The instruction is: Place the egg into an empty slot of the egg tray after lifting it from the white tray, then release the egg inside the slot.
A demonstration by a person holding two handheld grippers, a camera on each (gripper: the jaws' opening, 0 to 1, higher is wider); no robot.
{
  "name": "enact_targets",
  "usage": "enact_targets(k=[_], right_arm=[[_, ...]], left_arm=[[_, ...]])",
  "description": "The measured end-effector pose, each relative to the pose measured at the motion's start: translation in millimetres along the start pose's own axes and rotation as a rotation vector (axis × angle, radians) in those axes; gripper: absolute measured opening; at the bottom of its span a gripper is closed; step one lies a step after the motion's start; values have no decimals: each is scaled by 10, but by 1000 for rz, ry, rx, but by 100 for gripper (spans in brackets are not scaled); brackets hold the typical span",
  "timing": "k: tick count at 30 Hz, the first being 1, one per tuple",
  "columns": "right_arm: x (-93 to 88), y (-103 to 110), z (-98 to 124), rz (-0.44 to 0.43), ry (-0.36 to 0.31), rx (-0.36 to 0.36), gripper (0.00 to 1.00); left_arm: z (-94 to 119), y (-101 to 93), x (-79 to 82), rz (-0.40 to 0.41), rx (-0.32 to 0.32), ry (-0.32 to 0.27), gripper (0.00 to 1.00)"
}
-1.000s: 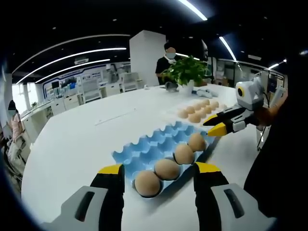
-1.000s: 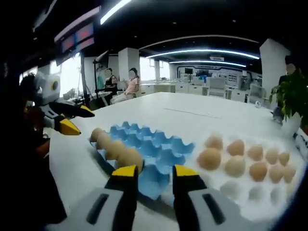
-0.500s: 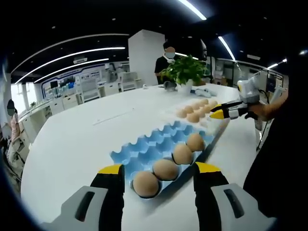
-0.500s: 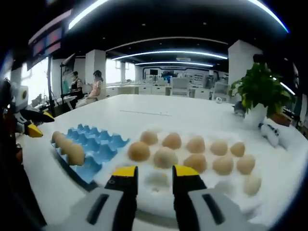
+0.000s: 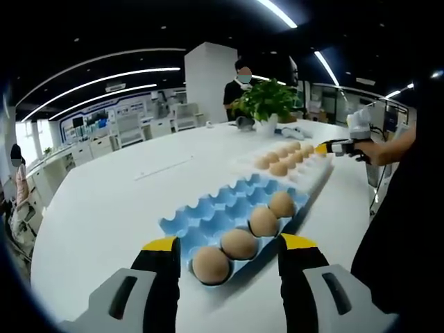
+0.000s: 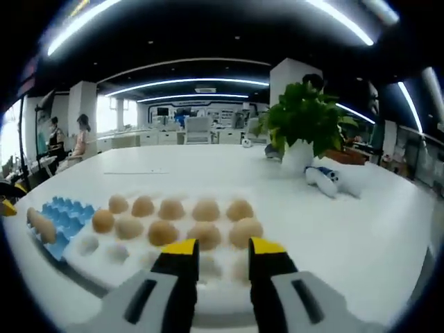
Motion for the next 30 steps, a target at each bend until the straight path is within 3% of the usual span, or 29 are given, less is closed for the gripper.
enact_targets(k=[8, 13, 14, 30], right_arm=[[-113, -198, -77, -50, 62, -51, 30], [-188, -132, -103, -51, 109, -21, 31], [-160, -157, -136, -30, 87, -22, 30], [-180, -198, -202, -35, 91, -9, 31]], left_arm=[[11, -3, 2, -4, 5, 6, 57], [20, 4, 11, 1, 12, 3, 57], [21, 3, 10, 0, 12, 6, 57], [17, -12, 64, 38, 28, 21, 71]])
Point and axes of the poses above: the point that each gripper's makers call its tool centre point, and the gripper's own axes: z roughly backward along the fingers, y roughly to its left, x roughly out of its top, the point moved 4 cm from there along z, roughly backward along the fingers, and after that the axes turned 3 degrees about -x, right-handed, at the moved point
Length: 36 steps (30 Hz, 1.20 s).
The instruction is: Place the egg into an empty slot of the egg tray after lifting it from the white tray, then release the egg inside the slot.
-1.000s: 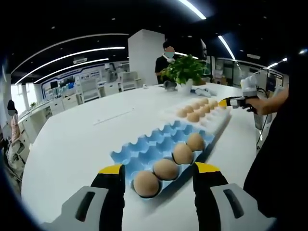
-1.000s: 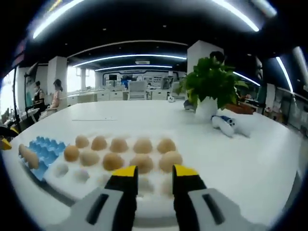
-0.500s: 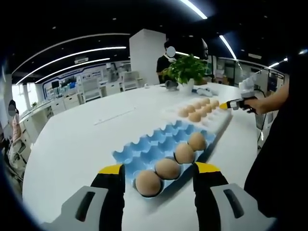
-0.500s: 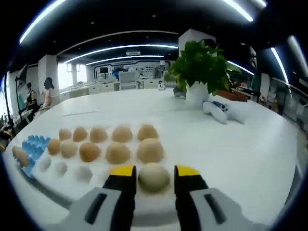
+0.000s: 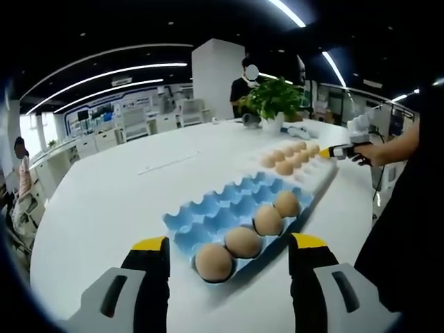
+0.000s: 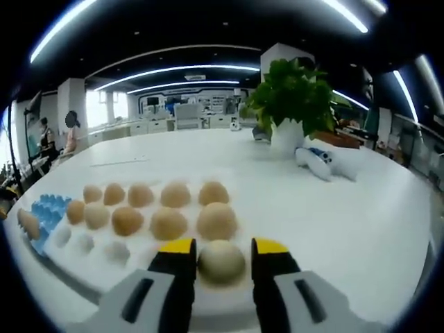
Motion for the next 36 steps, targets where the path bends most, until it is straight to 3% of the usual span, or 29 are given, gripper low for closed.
enact_targets(k=[9, 16, 22, 29, 36], right_arm=[[3, 40, 9, 14, 20, -16, 28], [-8, -13, -6, -27, 15, -2, 26], [1, -16, 13, -32, 8, -16, 25], [197, -20, 152, -47, -47, -23, 25], [382, 326, 334, -25, -98, 69, 25]], left_arm=[[-3, -22, 72, -6, -8, -7, 70], [3, -18, 68, 19, -7, -12, 69], [9, 53, -28, 30, 9, 5, 69], [-14, 68, -61, 40, 10, 7, 69], [-15, 47, -48, 40, 0, -4, 68]])
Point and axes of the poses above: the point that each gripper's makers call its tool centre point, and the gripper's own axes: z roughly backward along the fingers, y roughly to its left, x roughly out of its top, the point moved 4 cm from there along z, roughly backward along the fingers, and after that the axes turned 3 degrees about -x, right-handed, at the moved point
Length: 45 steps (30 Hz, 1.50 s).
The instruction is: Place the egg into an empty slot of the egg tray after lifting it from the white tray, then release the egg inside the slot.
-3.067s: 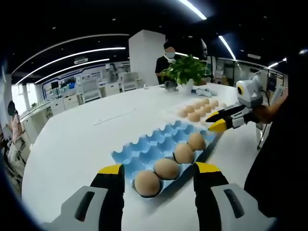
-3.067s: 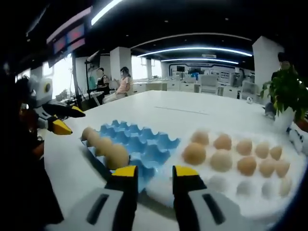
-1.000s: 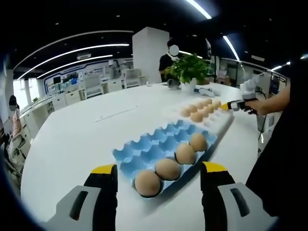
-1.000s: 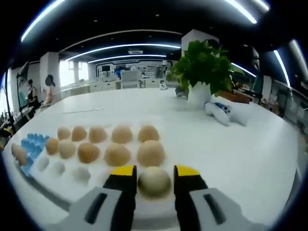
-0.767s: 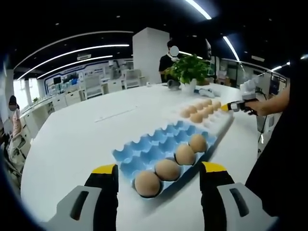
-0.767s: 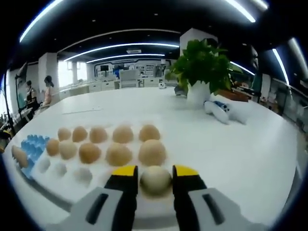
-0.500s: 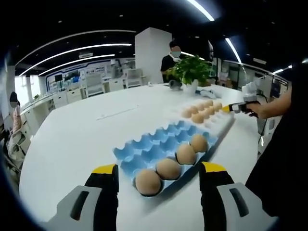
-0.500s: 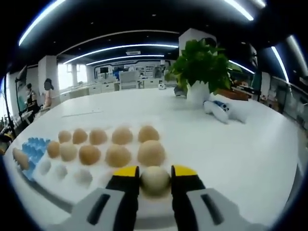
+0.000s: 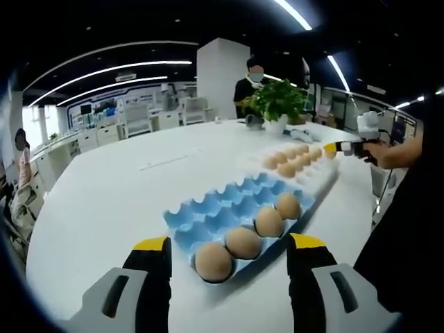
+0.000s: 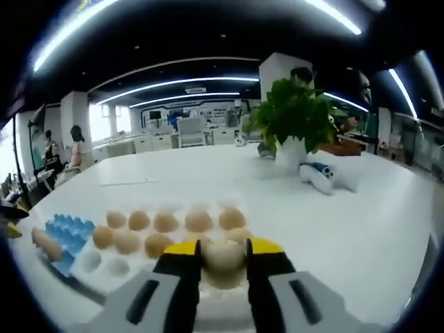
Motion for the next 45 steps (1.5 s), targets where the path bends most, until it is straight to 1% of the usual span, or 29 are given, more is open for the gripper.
enact_targets(k=[2, 5, 8, 13, 17, 21, 23, 25, 26, 27, 28, 29, 30, 32, 34, 35, 37, 39, 41, 42, 43, 45], right_arm=[[50, 182, 36, 7, -8, 32, 25], [88, 382, 33, 17, -18, 87, 25], [98, 495, 27, 4, -20, 120, 25], [82, 690, 28, 20, -17, 179, 25], [30, 890, 43, 56, -5, 241, 25], [-13, 1116, 67, 50, 1, 302, 25], [-68, 1280, 78, 54, 17, 353, 25], [-85, 1433, 96, 71, 9, 395, 25], [-96, 1526, 111, 55, 15, 423, 25], [-96, 1574, 115, 57, 11, 434, 25], [-111, 1665, 129, 61, 17, 471, 25], [-125, 1717, 136, 66, 25, 490, 25], [-135, 1751, 136, 80, 21, 493, 25], [-198, 1869, 146, 73, 40, 543, 25], [-220, 1927, 155, 89, 38, 554, 25], [-244, 1984, 171, 101, 47, 578, 25], [-263, 2033, 177, 103, 50, 590, 25], [-308, 2106, 186, 107, 70, 623, 25], [-304, 2148, 191, 136, 49, 637, 25], [-316, 2169, 195, 144, 59, 646, 25], [-317, 2191, 189, 159, 51, 651, 25], [-334, 2220, 181, 160, 63, 662, 25]], left_arm=[[-1, -4, -12, -1, -5, 4, 67], [-25, -3, -34, -1, -9, 7, 67], [-29, 8, -33, -3, -7, 4, 67], [-29, 20, -39, -2, -4, 4, 67], [-34, 13, -54, -1, -8, 5, 66], [-35, 13, -44, 8, -5, -4, 66], [-36, 9, -42, 9, -7, -5, 66], [-39, 7, -44, 2, -8, -1, 66], [-39, 8, -44, 2, -8, -1, 66], [-37, 7, -45, 3, -9, 0, 66], [-36, 8, -45, 4, -8, 0, 66], [-34, 9, -45, 3, -8, 1, 66], [-34, 9, -46, 1, -9, 2, 66], [-33, 3, -46, -2, -12, 4, 65], [-30, -1, -43, 0, -12, 2, 65], [-24, -3, -41, 1, -11, 1, 65], [-17, 3, -37, 4, -8, -1, 65], [-13, 6, -37, 5, -6, -1, 65], [-10, 5, -32, 6, -7, -3, 64], [-9, 2, -29, 5, -9, -3, 64], [-8, -1, -24, 2, -10, -3, 63], [-7, -2, -16, -2, -11, -5, 63]])
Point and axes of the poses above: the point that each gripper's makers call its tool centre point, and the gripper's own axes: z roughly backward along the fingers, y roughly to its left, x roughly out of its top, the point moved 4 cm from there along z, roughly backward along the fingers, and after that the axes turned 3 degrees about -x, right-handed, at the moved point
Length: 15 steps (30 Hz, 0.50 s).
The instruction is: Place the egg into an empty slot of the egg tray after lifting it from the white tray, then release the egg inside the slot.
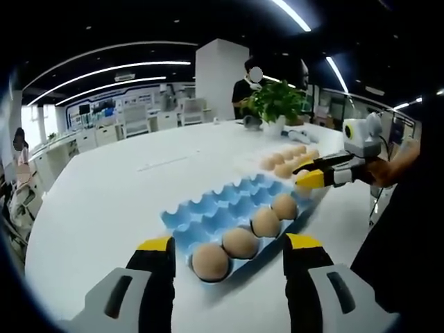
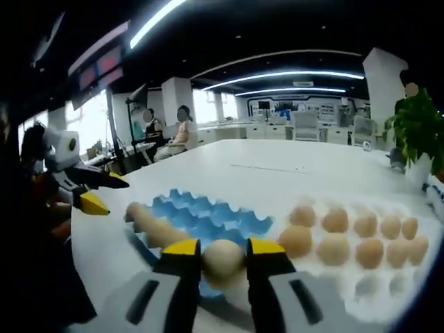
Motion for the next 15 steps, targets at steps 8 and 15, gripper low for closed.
enact_targets(k=[8, 15], right_arm=[[-146, 98, -59, 28, 29, 48, 25], [-253, 90, -89, 60, 44, 66, 25]], left_arm=[[1, 6, -3, 0, 0, -3, 63], [8, -1, 6, -5, 0, 3, 62]])
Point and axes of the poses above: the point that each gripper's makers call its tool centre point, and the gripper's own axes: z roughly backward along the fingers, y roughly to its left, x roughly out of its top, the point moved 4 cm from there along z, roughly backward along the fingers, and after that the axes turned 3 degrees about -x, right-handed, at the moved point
